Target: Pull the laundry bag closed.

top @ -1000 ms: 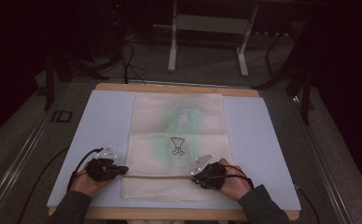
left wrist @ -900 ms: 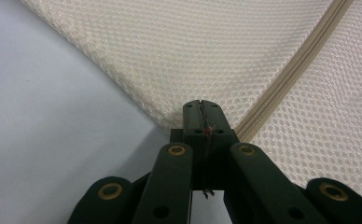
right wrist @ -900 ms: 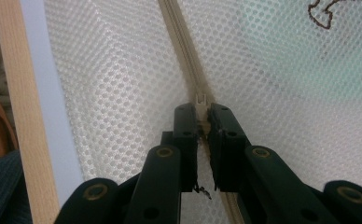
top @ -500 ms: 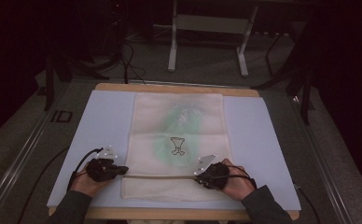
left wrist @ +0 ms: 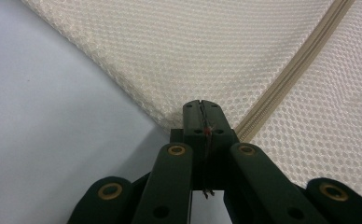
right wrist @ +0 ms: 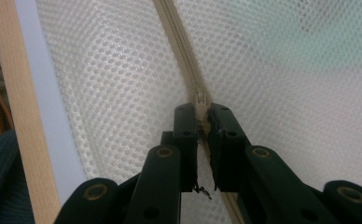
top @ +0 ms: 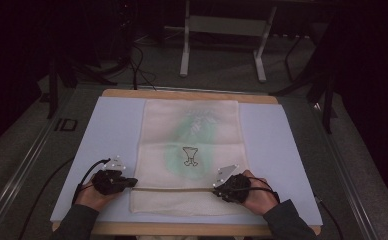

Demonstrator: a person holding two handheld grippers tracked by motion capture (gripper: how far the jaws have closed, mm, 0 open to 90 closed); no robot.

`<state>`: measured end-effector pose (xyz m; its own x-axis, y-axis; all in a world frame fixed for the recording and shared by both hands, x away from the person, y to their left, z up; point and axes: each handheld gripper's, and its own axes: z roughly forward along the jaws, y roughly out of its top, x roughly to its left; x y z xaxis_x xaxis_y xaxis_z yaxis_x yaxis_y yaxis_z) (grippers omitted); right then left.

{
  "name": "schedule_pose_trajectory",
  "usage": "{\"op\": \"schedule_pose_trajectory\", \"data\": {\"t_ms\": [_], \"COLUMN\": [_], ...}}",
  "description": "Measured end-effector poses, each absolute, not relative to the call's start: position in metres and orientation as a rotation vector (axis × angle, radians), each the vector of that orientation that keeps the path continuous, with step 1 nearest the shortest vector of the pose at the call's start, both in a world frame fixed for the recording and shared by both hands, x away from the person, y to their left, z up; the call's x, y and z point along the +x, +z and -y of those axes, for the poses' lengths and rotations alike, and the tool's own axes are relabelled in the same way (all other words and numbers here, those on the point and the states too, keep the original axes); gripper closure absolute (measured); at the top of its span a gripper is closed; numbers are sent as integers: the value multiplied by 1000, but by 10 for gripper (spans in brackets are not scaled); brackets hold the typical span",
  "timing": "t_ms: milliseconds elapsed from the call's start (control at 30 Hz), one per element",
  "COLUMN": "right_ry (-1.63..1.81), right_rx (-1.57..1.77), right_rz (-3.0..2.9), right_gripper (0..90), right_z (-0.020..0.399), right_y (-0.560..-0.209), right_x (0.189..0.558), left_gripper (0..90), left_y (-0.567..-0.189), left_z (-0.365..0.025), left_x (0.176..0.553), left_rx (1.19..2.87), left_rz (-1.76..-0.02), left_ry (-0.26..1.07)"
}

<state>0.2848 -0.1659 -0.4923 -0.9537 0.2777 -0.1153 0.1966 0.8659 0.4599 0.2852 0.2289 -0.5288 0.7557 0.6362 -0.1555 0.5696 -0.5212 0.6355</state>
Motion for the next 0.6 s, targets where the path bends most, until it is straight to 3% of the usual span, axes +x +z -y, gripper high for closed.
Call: {"op": "schedule_pose_trajectory", "data": {"t_ms": [600], "right_ry": [677], "right_rx": [432], "right_rz": [-2849], "right_gripper": [821], "right_z": [189], "right_y": [-494], "right_x": [285], "left_gripper": [900], "left_y": [-529], "left_z": [-229], "left_x": [285], "left_rx": [2262], "left_rz": [-898], "left_ry": [125]}}
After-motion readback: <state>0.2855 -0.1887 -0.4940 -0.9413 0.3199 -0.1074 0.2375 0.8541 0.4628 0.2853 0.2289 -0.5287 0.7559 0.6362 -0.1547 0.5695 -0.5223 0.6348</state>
